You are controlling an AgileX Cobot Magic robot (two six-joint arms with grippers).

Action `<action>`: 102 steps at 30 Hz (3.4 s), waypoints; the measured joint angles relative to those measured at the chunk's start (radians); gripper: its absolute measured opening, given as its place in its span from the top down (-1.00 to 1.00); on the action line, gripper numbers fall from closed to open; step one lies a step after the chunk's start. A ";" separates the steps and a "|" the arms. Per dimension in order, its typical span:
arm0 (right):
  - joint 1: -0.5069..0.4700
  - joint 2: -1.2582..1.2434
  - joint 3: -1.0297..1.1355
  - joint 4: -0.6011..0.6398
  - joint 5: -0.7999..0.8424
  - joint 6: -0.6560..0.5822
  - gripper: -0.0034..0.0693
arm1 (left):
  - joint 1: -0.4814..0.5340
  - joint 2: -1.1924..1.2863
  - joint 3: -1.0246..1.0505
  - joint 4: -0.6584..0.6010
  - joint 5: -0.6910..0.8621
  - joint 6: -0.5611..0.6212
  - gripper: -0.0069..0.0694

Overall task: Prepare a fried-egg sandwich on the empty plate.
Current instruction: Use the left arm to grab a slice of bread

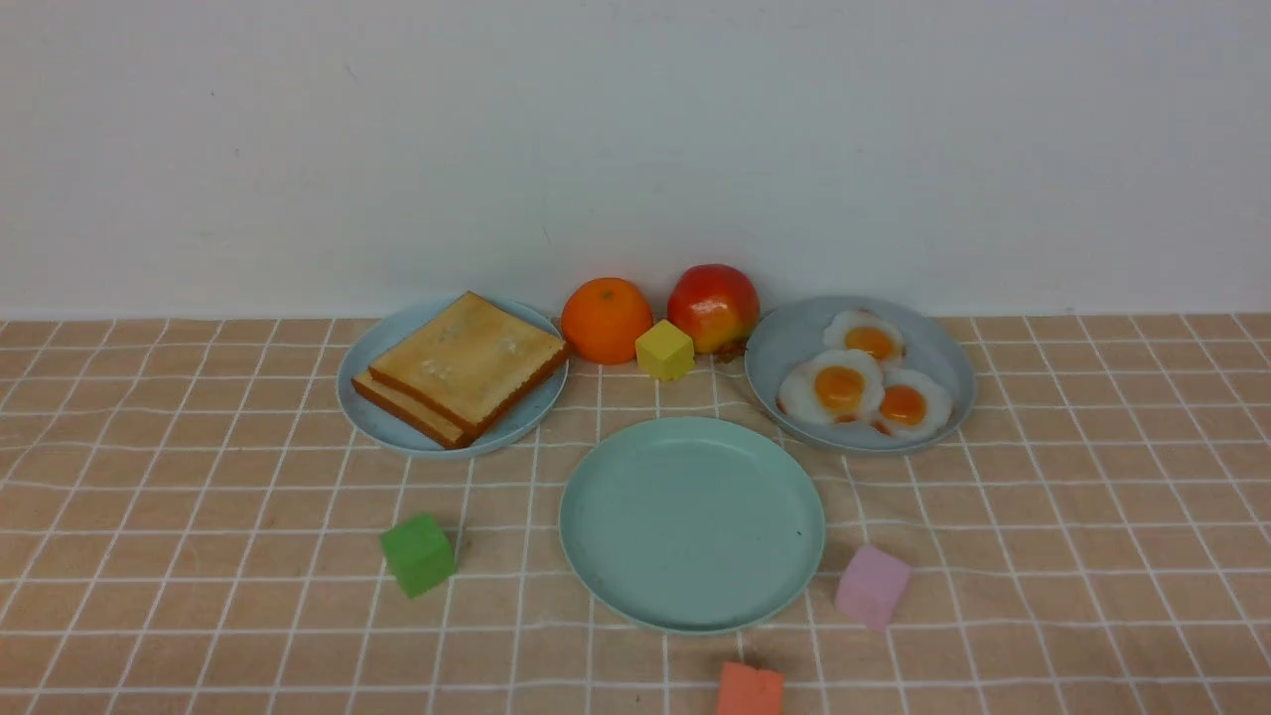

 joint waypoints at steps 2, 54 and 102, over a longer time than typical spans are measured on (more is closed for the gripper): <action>0.000 0.000 0.000 0.000 0.000 0.000 0.25 | 0.000 0.000 0.000 0.000 0.000 0.000 0.20; 0.000 0.000 0.006 -0.030 -0.040 0.001 0.25 | -0.061 0.187 -0.309 -0.326 0.026 -0.036 0.85; 0.117 0.660 -0.809 0.364 0.668 -0.209 0.89 | -0.347 1.840 -1.499 0.010 0.367 0.313 0.83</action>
